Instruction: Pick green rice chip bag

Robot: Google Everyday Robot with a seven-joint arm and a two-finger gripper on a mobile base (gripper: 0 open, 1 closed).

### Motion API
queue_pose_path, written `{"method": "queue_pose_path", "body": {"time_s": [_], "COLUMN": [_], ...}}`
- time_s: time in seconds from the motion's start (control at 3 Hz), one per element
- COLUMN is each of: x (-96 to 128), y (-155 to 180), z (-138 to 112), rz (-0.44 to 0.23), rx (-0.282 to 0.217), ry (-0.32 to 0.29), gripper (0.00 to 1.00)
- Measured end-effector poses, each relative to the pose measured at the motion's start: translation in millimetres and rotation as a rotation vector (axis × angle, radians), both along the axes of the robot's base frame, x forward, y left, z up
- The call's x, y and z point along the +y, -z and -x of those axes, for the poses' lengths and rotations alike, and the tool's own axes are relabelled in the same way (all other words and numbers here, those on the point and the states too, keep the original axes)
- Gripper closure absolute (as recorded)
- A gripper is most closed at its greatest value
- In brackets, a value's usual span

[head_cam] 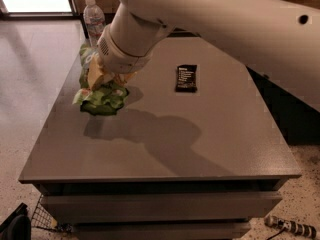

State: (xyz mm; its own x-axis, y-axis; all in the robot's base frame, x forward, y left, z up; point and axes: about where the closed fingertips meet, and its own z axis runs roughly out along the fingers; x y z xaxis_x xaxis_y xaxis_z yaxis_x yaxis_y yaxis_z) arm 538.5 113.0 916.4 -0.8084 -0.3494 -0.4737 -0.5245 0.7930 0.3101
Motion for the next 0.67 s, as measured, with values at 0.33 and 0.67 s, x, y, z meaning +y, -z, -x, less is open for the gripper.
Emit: {"method": "queue_pose_path", "body": {"time_s": [0.33,0.67], "x": [-47.5,-72.3], "y": [-51.7,-76.7], "z": [-5.6,-17.0], "rz": [-0.109,-0.162], "rx": [-0.092,-0.139], "ry": [-0.058,-0.115], "gripper": [1.0,1.0]}}
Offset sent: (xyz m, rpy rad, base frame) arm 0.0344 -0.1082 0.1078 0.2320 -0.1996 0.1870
